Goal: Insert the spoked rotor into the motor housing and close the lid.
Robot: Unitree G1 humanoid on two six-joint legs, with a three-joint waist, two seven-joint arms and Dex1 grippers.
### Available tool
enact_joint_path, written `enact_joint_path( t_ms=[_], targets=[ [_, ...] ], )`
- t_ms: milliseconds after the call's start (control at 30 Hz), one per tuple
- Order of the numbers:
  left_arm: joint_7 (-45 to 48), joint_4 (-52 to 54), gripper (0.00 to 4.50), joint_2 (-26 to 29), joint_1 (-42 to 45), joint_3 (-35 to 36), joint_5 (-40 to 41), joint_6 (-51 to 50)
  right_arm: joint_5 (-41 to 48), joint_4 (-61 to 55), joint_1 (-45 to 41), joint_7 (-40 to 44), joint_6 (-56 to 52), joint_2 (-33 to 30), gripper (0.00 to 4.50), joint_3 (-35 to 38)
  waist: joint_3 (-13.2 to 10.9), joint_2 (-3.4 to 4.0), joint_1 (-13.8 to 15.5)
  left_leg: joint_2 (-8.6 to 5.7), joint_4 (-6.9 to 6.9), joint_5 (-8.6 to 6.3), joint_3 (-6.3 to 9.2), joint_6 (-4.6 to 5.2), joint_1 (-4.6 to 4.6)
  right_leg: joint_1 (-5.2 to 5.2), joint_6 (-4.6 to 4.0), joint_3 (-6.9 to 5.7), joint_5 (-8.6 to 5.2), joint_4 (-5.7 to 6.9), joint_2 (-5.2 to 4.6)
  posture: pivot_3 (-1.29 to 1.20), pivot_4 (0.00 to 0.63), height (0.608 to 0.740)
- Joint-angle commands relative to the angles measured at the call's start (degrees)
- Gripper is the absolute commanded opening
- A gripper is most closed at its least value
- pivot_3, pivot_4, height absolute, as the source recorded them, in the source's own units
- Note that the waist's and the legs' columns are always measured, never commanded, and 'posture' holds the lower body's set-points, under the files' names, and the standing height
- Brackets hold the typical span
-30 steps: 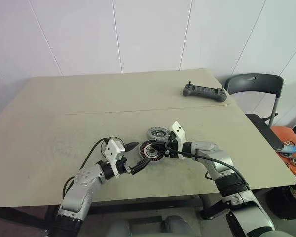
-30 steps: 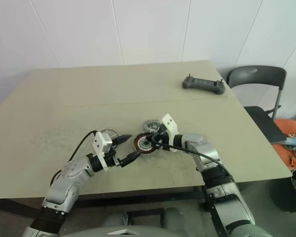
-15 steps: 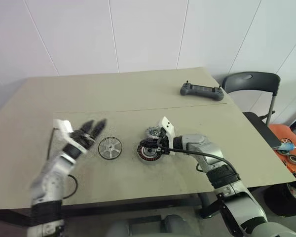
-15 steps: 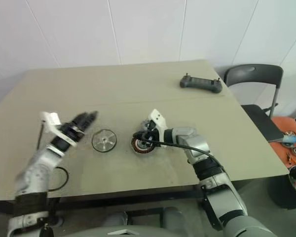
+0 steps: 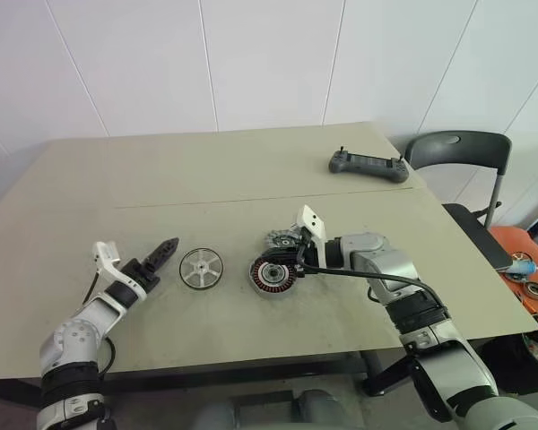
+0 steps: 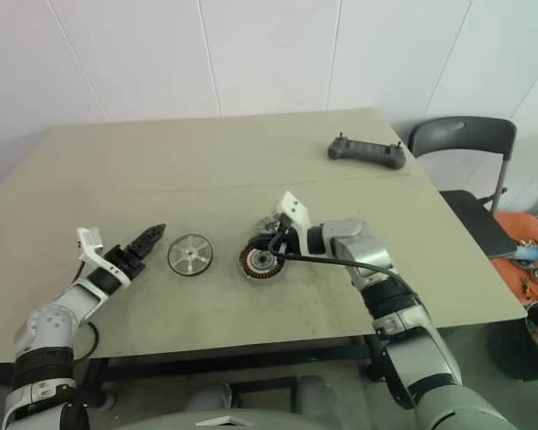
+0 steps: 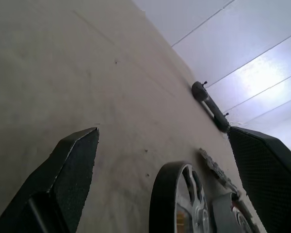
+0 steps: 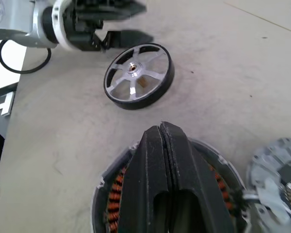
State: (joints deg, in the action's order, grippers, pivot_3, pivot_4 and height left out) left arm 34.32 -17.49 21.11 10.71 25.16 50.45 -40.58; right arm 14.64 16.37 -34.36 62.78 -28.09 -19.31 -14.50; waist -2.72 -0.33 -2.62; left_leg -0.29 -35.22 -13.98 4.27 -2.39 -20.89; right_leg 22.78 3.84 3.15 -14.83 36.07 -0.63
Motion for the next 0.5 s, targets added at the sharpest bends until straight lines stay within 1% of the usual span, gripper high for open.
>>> enact_joint_path(
  t_ms=[33,133,200,300,400,500],
  targets=[
    [2.18,-2.06,4.5,-0.44,-0.55,-2.21,-3.29,1.72,0.2,-0.75,-1.28,-0.33,1.28,0.07,0.01,1.11,0.01,0.06,0.05,0.0,0.01,0.0,0.0,0.0,0.03,-0.02,0.0,0.0,0.0,0.0,0.0,0.0,0.0,0.74],
    [4.02,-4.38,4.5,-1.33,-0.37,-2.85,-4.59,2.97,0.27,-0.9,-0.87,-0.76,1.14,0.18,0.01,1.13,0.03,0.14,0.18,-0.01,0.01,0.0,-0.03,0.0,0.11,-0.1,-0.01,0.01,0.0,0.0,-0.03,0.0,0.0,0.74],
    [5.64,-4.41,4.5,-1.24,-0.32,-4.1,-5.41,2.63,0.19,-0.81,-0.72,-0.78,1.23,0.19,0.01,1.03,0.03,0.15,0.12,-0.02,0.01,0.0,-0.04,-0.01,0.4,-0.34,-0.02,0.01,-0.02,-0.04,-0.05,0.0,0.0,0.74],
    [7.66,0.23,4.5,-2.51,-3.29,-9.04,-6.77,-0.16,-0.06,-0.22,-0.45,-1.15,1.39,0.36,0.01,0.98,0.03,0.18,0.02,-0.03,-0.02,-0.01,-0.05,-0.02,0.49,-0.44,-0.03,0.02,-0.03,-0.07,-0.09,0.0,0.0,0.74],
    [7.85,4.04,4.5,-3.71,-7.23,-13.93,-8.99,-1.71,-0.24,0.23,-0.39,-1.49,1.57,0.44,0.01,1.03,0.15,0.43,0.13,-0.1,0.04,-0.02,-0.09,-0.02,0.47,-0.48,0.01,0.06,-0.05,-0.17,-0.27,0.0,0.0,0.74],
    [7.4,5.61,3.92,-6.42,-10.42,-15.62,-10.16,-0.59,-0.42,0.97,-0.46,-2.0,1.89,0.48,0.0,1.21,0.44,0.89,0.28,-0.32,0.1,-0.02,-0.11,-0.01,0.42,-0.51,0.22,0.09,-0.17,-0.29,-0.57,0.0,0.0,0.74]
  ],
)
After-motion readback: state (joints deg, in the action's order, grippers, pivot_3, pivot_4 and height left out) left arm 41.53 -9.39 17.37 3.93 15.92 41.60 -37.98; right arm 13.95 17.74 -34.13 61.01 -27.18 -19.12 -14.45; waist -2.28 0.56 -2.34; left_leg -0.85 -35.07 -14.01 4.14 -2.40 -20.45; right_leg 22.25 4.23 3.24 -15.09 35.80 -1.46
